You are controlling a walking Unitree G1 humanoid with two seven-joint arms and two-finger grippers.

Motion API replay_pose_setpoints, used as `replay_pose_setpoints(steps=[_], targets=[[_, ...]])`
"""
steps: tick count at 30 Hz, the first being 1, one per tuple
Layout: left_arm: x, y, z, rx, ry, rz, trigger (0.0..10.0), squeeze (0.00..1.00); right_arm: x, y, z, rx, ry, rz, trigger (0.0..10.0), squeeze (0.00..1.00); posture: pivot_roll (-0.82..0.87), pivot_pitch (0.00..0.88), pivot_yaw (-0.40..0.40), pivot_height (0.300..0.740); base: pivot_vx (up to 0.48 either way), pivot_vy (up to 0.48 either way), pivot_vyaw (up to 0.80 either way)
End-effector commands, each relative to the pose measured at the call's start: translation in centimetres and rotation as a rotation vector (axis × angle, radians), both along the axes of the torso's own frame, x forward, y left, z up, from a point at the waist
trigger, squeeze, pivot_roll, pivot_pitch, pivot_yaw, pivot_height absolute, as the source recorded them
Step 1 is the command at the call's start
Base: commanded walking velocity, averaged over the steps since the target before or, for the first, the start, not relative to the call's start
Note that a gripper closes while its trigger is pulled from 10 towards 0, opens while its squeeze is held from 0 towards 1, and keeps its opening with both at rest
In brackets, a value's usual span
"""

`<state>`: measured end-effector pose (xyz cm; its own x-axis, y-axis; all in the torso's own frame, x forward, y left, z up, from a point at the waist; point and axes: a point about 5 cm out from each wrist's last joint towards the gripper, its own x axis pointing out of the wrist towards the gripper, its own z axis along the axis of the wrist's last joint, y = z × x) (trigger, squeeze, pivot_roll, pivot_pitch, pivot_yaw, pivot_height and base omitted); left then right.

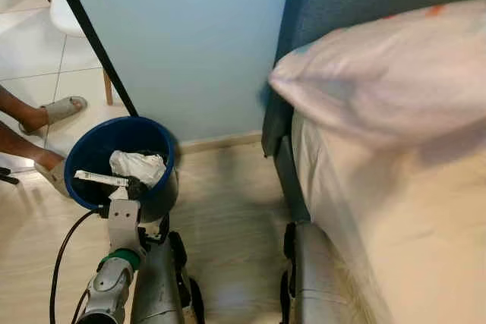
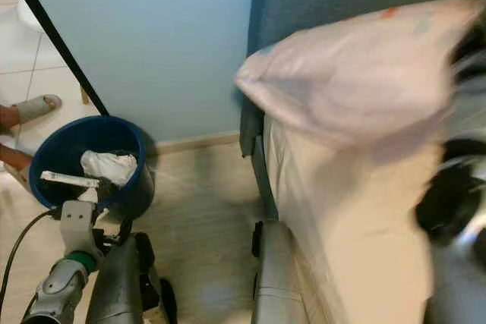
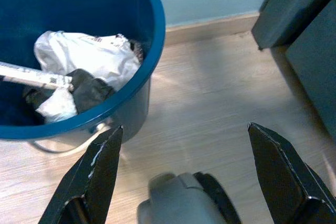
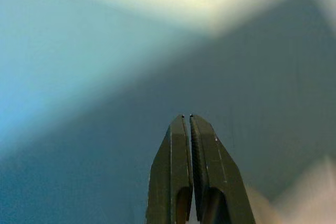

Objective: Clean up the room

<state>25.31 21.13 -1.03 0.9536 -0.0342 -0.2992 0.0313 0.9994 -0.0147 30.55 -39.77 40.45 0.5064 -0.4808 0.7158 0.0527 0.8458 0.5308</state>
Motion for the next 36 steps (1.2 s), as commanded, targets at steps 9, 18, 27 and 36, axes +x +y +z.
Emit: replay_pose_setpoints(steps=[9,18,27,36], targets=[[-1.7,0.2,-1.1,-0.002,0.034,0.008,10.0,0.00,1.8,2.6,-1.3,-0.186,0.057,0.060,0.0,0.00,-0.06,0.174,0.040,0.560,0.000,0.000,0.00],[-2.3,-0.1,-1.6,0.000,0.054,-0.011,10.0,0.00,7.0,8.2,-19.3,-0.029,0.819,0.157,10.0,1.00,-0.06,0.181,0.050,0.560,0.000,0.000,0.00],[-2.8,0.0,-1.8,0.004,0.065,-0.023,10.0,0.00,2.7,1.9,-21.7,0.091,1.034,-0.274,10.0,1.00,-0.07,0.193,0.047,0.560,0.000,0.000,0.00],[-2.9,-0.4,-2.1,-0.005,0.080,-0.038,10.0,0.00,-0.2,0.0,-24.6,0.116,1.193,-0.310,10.0,1.00,-0.11,0.204,0.034,0.560,0.000,0.000,0.00]])
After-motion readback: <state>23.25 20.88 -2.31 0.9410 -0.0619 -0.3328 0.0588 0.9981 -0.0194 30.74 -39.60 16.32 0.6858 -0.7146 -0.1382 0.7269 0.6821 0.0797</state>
